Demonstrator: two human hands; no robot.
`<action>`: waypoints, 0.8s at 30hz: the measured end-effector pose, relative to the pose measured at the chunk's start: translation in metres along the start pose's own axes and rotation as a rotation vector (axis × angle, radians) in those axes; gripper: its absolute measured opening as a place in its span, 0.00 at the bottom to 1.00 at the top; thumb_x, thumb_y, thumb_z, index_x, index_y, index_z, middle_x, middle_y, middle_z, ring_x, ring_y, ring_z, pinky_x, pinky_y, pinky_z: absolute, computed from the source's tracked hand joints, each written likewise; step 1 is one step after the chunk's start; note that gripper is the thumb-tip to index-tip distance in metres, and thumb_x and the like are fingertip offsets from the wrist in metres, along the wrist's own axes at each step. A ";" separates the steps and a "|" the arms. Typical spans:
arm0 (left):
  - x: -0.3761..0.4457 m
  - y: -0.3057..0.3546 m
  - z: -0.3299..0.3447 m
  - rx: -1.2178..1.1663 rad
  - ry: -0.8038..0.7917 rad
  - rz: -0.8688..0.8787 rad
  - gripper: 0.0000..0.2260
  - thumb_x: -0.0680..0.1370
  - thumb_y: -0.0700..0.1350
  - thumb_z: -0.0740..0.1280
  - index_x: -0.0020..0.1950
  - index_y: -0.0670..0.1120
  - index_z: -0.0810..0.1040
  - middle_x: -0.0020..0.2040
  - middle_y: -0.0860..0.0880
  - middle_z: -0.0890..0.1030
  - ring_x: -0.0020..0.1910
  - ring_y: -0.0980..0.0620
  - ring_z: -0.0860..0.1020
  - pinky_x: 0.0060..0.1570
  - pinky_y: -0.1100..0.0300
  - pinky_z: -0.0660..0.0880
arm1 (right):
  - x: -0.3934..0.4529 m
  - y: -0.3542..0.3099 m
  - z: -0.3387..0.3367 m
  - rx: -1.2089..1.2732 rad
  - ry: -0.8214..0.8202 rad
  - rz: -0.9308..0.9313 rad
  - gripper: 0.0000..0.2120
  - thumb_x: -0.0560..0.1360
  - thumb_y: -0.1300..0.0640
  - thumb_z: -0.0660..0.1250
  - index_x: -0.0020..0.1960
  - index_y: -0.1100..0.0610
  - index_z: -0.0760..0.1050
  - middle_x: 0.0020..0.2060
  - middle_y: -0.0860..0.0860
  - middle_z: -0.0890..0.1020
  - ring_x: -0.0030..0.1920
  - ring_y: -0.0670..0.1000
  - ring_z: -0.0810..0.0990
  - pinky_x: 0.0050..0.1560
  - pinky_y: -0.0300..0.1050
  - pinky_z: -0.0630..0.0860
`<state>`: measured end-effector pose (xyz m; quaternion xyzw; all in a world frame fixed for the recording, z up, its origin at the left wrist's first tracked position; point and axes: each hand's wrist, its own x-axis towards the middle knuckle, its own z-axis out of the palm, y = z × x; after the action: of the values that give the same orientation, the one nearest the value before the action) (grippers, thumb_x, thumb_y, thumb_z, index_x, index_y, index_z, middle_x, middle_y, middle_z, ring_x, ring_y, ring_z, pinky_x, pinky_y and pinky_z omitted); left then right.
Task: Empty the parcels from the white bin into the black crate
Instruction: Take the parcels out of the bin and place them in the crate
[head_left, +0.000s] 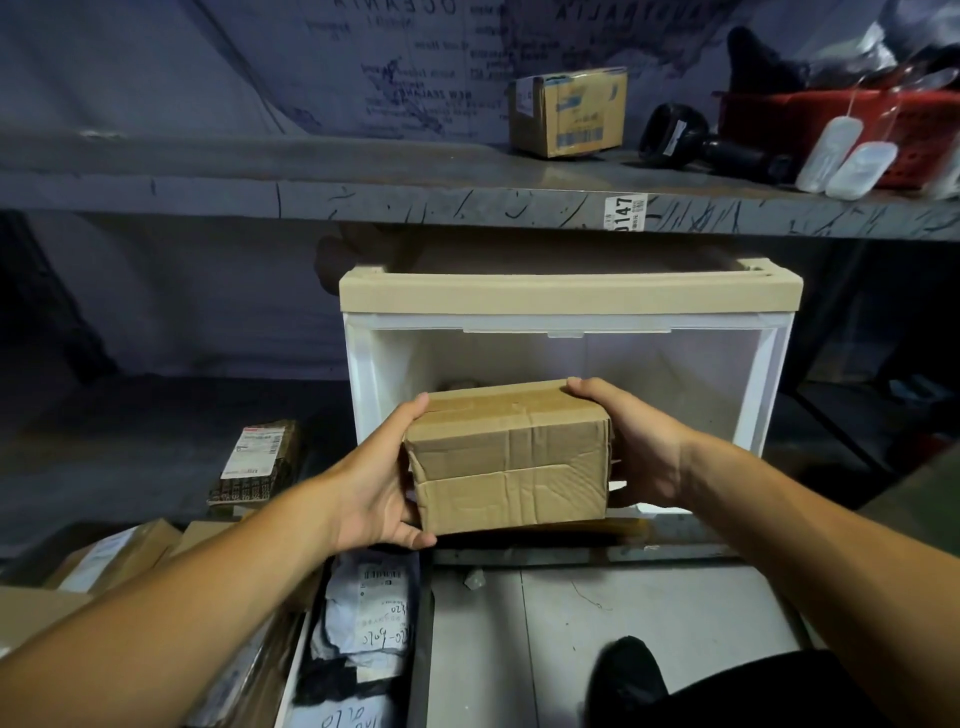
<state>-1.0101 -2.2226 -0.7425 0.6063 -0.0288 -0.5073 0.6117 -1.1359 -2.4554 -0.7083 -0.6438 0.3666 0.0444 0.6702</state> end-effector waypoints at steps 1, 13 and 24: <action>0.000 0.000 0.000 0.007 -0.017 -0.002 0.42 0.62 0.81 0.63 0.61 0.50 0.82 0.57 0.46 0.66 0.52 0.40 0.73 0.35 0.52 0.79 | 0.001 0.000 0.000 0.007 0.006 0.021 0.29 0.72 0.31 0.66 0.59 0.55 0.79 0.54 0.59 0.81 0.52 0.59 0.80 0.49 0.52 0.77; -0.002 -0.013 0.019 0.276 0.017 0.137 0.32 0.68 0.67 0.73 0.67 0.55 0.74 0.60 0.47 0.83 0.59 0.46 0.81 0.57 0.37 0.79 | 0.001 0.005 -0.010 -0.115 0.041 0.101 0.21 0.71 0.34 0.64 0.45 0.52 0.78 0.40 0.53 0.79 0.43 0.54 0.79 0.39 0.44 0.75; 0.000 -0.014 0.027 0.078 0.109 0.046 0.32 0.73 0.69 0.65 0.73 0.54 0.69 0.65 0.41 0.79 0.46 0.34 0.85 0.40 0.52 0.83 | -0.010 -0.002 0.014 0.142 -0.016 -0.196 0.14 0.78 0.42 0.67 0.55 0.50 0.81 0.42 0.53 0.83 0.44 0.54 0.82 0.59 0.55 0.79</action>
<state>-1.0358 -2.2379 -0.7461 0.6556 -0.0291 -0.4577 0.5999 -1.1359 -2.4392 -0.7025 -0.6272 0.2986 -0.0422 0.7181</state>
